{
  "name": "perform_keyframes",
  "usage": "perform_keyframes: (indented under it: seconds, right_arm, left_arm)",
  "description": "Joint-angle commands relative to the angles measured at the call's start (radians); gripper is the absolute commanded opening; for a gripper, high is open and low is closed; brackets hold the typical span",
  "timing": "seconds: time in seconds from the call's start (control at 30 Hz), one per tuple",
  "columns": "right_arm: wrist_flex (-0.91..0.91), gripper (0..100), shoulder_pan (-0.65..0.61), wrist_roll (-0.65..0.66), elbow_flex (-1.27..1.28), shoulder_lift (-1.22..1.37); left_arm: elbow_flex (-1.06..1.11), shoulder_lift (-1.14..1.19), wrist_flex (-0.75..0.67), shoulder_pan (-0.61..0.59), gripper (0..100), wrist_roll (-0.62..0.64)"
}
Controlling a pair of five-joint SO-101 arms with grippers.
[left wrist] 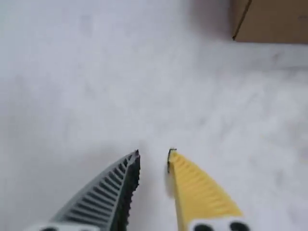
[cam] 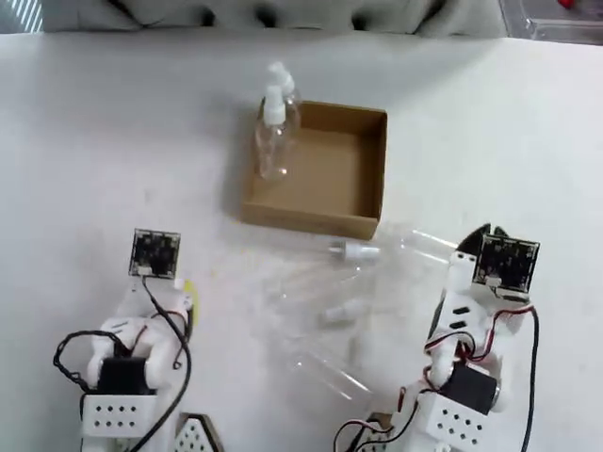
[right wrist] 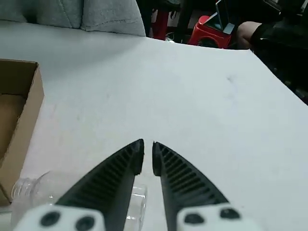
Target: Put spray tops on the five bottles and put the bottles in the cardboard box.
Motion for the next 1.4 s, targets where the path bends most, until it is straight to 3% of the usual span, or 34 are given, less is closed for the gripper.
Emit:
perform_keyframes:
  seconds: [0.0,0.27,0.6,0.8,0.97,1.1,1.23,1.37]
  right_arm:
    - [0.077,1.5,-0.047,0.021,-0.071,0.012]
    - [0.282,1.5,-0.07,0.014,-0.015,0.012]
    - [0.193,1.5,0.053,0.04,0.118,0.012]
    - [0.193,1.5,0.071,0.097,0.153,0.038]
    - [0.191,1.5,0.067,0.11,0.153,0.054]
    - [0.196,1.5,0.067,0.127,0.153,0.056]
    - [0.199,1.5,0.067,0.127,0.153,0.056]
    - [0.2,1.5,0.067,0.127,0.153,0.056]
  left_arm:
    - [-0.003,-0.021,0.023,-0.028,9,-0.008]
    - [-0.011,-0.022,0.017,-0.073,7,-0.02]
    - [-0.133,-0.018,0.034,-0.16,7,-0.296]
    - [-0.344,-0.016,0.135,-0.139,7,-0.302]
    - [-0.617,0.027,0.311,0.002,7,-0.302]
    - [-0.821,0.242,0.402,0.165,7,-0.298]
    - [-0.921,0.487,0.405,0.387,7,-0.302]
    - [-0.925,0.677,0.31,0.585,7,-0.305]
